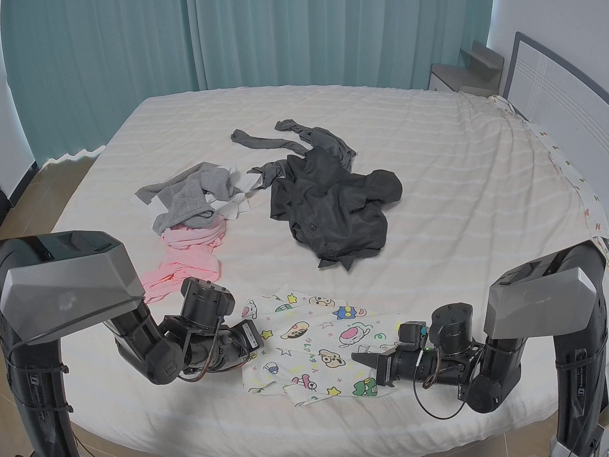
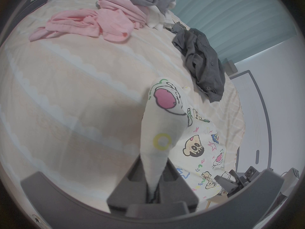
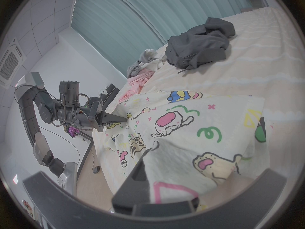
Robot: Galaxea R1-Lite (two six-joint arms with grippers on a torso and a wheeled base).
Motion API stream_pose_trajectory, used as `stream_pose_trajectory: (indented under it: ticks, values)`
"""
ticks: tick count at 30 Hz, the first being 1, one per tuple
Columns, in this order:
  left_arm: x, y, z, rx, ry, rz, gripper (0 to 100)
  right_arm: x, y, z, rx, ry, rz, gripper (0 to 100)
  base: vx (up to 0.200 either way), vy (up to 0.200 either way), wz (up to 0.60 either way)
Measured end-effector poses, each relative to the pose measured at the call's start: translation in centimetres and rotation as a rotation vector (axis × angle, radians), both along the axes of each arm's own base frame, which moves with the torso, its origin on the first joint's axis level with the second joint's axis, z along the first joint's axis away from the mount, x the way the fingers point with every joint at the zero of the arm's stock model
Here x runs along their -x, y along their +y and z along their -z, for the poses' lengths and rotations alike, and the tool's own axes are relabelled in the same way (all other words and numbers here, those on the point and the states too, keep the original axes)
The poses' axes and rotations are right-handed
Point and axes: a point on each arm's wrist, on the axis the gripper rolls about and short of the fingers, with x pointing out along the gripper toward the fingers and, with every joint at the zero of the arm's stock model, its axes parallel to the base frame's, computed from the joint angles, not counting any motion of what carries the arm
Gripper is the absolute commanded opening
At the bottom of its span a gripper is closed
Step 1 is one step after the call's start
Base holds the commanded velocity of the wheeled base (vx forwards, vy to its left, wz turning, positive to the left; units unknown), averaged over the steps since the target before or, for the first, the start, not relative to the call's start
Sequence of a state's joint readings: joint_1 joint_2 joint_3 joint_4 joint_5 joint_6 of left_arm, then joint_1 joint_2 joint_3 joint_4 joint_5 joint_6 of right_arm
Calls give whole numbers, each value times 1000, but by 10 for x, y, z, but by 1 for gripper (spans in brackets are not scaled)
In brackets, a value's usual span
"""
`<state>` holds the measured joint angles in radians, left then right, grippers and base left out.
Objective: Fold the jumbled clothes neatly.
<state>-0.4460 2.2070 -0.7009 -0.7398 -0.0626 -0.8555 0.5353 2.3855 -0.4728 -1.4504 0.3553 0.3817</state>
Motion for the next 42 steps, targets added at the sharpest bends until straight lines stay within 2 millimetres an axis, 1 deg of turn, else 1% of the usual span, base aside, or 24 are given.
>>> stream_pose_trajectory:
  ticks: [18, 36, 37, 39, 40, 42]
  values:
    - [2, 5, 1, -6, 11, -11, 0, 0, 0, 0, -1, 0, 0, 0, 0, 200, 0]
    - [7, 4, 5, -16, 29, 0, 0, 1, -1, 3, 12, 11, 12, 0, 0, 0, 0]
    - [8, 4, 6, -17, 30, 0, 100, 1, -1, 4, 12, 11, 13, 0, 0, 0, 0]
    - [8, 4, 6, -20, 31, -3, 100, 2, -2, 4, 14, 13, 15, 0, 0, 0, 0]
    - [8, 4, 6, -22, 33, -4, 100, 3, -2, 5, 17, 17, 16, 100, 0, 0, 0]
    - [9, 5, 7, -24, 33, -4, 100, 3, -3, 5, 18, 14, 18, 100, 0, 0, 0]
